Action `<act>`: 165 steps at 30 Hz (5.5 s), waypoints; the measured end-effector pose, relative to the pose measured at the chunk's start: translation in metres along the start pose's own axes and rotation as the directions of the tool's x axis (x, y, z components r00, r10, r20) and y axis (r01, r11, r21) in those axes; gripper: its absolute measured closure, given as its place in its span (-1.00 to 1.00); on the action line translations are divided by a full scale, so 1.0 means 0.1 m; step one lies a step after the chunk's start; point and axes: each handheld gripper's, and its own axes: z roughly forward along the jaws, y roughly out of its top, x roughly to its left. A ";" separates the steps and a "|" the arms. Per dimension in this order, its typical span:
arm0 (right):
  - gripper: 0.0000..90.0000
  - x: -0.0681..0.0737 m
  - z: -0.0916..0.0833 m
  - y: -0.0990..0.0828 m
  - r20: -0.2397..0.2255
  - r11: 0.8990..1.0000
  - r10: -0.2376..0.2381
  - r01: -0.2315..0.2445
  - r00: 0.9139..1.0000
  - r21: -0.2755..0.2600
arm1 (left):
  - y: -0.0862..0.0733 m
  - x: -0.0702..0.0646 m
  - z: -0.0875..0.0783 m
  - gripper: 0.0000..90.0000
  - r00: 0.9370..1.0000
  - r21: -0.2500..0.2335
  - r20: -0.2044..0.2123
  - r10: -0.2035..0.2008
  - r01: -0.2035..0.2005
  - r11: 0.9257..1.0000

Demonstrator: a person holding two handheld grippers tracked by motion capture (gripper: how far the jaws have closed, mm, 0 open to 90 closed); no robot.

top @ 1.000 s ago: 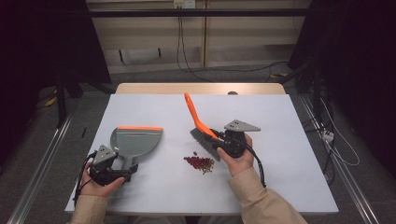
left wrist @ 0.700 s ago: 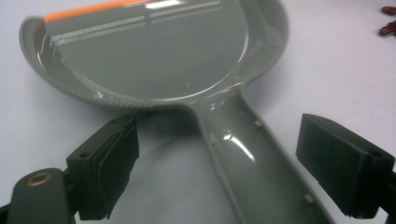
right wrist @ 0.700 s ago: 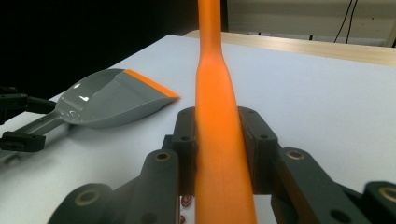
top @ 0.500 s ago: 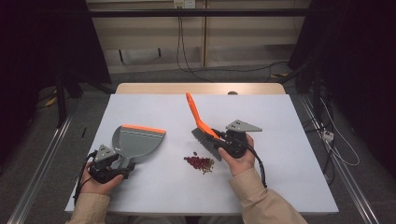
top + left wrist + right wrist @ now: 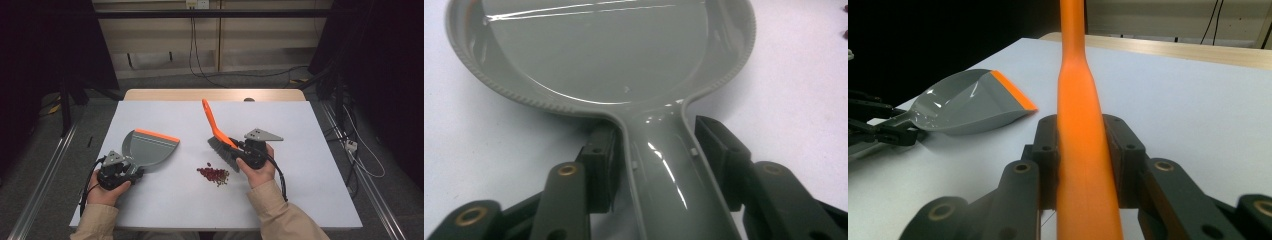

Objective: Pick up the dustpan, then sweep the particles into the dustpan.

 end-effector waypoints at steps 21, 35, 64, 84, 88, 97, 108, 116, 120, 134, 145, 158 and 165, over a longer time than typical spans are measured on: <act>0.57 -0.06 -0.04 0.00 -0.007 1.000 0.011 -0.011 1.000 -0.009 | 0.18 -0.08 -0.17 0.31 0.989 -0.058 0.148 0.013 -0.005 0.998; 0.57 -0.13 -0.06 -0.01 0.022 1.000 0.002 -0.002 1.000 -0.002 | 0.15 -0.24 -0.30 0.31 0.933 -0.012 0.290 0.212 -0.218 0.976; 0.57 -0.20 -0.13 -0.10 0.080 1.000 -0.017 0.015 0.997 0.022 | -0.03 -0.40 -0.42 0.31 0.848 0.039 0.436 0.302 -0.353 0.935; 0.57 -0.15 -0.06 -0.19 0.091 0.998 -0.040 0.034 0.995 0.061 | -0.05 -0.44 -0.26 0.11 0.846 0.036 0.424 0.322 -0.371 0.928; 0.57 -0.12 -0.06 -0.22 0.109 0.996 -0.058 0.050 0.992 0.072 | -0.05 -0.43 -0.26 0.04 0.847 0.034 0.419 0.328 -0.376 0.926; 0.57 0.00 -0.05 -0.30 0.142 0.988 -0.140 0.129 0.980 0.088 | -0.04 -0.46 -0.24 0.31 0.837 0.045 0.455 0.303 -0.361 0.932; 0.57 0.11 -0.05 -0.35 0.158 0.982 -0.180 0.169 0.971 0.082 | -0.07 -0.53 -0.19 0.30 0.799 0.047 0.539 0.265 -0.343 0.938; 0.57 0.26 0.01 -0.38 0.159 0.975 -0.215 0.202 0.964 0.090 | -0.06 -0.53 -0.18 0.30 0.799 0.051 0.539 0.267 -0.348 0.936; 0.56 0.27 0.01 -0.39 0.162 0.974 -0.218 0.206 0.962 0.089 | -0.06 -0.53 -0.17 0.29 0.803 0.033 0.523 0.285 -0.354 0.935; 0.55 0.39 0.04 -0.44 0.175 0.978 -0.205 0.192 0.963 0.083 | -0.08 -0.57 -0.18 0.29 0.803 0.048 0.514 0.302 -0.379 0.924; 0.54 0.62 0.13 -0.50 0.175 0.986 -0.159 0.149 0.972 0.068 | -0.04 -0.63 -0.14 0.30 0.802 0.068 0.526 0.282 -0.370 0.927; 0.54 0.94 0.31 -0.52 0.082 0.997 -0.076 0.076 0.994 0.007 | -0.01 -0.68 -0.08 0.31 0.805 0.082 0.532 0.261 -0.356 0.931; 0.56 1.07 0.45 -0.39 0.026 0.995 -0.097 0.098 0.995 -0.018 | -0.02 -0.66 -0.07 0.31 0.795 0.071 0.547 0.265 -0.359 0.931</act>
